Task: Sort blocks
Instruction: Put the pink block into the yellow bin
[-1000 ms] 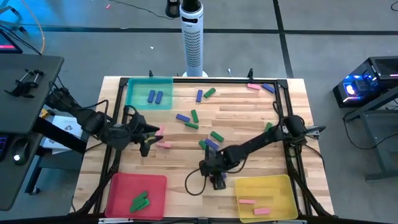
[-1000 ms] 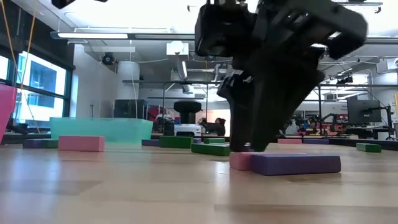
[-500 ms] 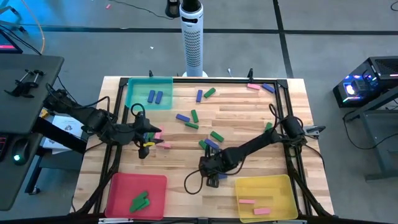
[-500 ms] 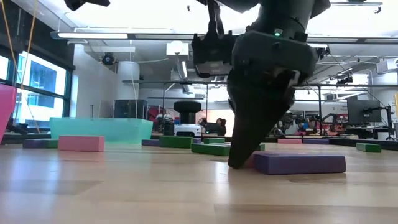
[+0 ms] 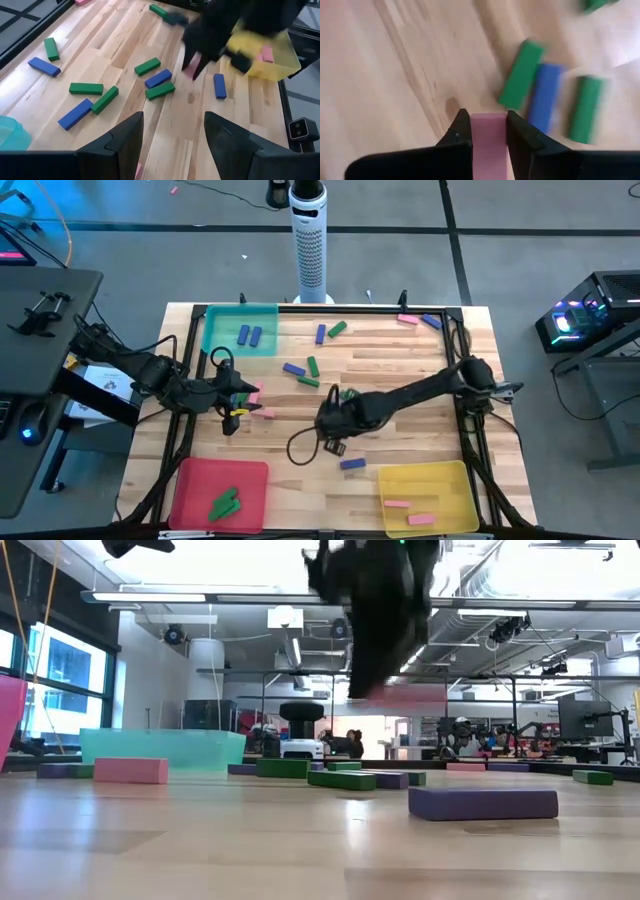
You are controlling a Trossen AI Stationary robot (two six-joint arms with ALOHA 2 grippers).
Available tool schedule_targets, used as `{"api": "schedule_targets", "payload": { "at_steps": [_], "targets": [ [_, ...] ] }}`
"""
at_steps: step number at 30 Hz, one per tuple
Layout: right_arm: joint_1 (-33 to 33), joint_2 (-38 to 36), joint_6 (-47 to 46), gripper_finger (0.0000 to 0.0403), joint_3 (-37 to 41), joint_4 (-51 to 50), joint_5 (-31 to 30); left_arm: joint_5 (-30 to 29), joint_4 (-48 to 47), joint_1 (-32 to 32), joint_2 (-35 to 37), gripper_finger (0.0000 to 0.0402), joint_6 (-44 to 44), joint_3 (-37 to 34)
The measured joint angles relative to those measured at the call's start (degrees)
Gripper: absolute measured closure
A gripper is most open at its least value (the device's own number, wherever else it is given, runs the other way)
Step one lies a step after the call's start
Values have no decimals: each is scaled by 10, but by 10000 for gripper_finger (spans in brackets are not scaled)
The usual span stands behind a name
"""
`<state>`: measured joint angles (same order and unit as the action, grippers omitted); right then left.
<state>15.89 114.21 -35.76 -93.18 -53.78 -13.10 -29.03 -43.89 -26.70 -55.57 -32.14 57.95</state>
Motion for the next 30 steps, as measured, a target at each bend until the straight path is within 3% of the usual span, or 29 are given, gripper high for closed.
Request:
{"api": "schedule_targets", "payload": {
  "at_steps": [5,12,15,18,26,30],
  "targets": [
    [32,-43,-26,363,-40,-43,-12,-8,1,1,0,205,14,0],
    [173,-94,-218,363,62,-1,71,-50,6,1,0,205,30,0],
    [243,-106,-244,363,87,53,100,-58,11,6,0,205,39,0],
    [290,-104,-269,354,109,46,104,-59,26,19,0,205,40,0],
    [322,-104,-302,329,189,21,139,-58,127,57,0,205,83,0],
    [317,-104,-266,315,200,10,140,-57,163,68,0,205,82,0]
  ]
}}
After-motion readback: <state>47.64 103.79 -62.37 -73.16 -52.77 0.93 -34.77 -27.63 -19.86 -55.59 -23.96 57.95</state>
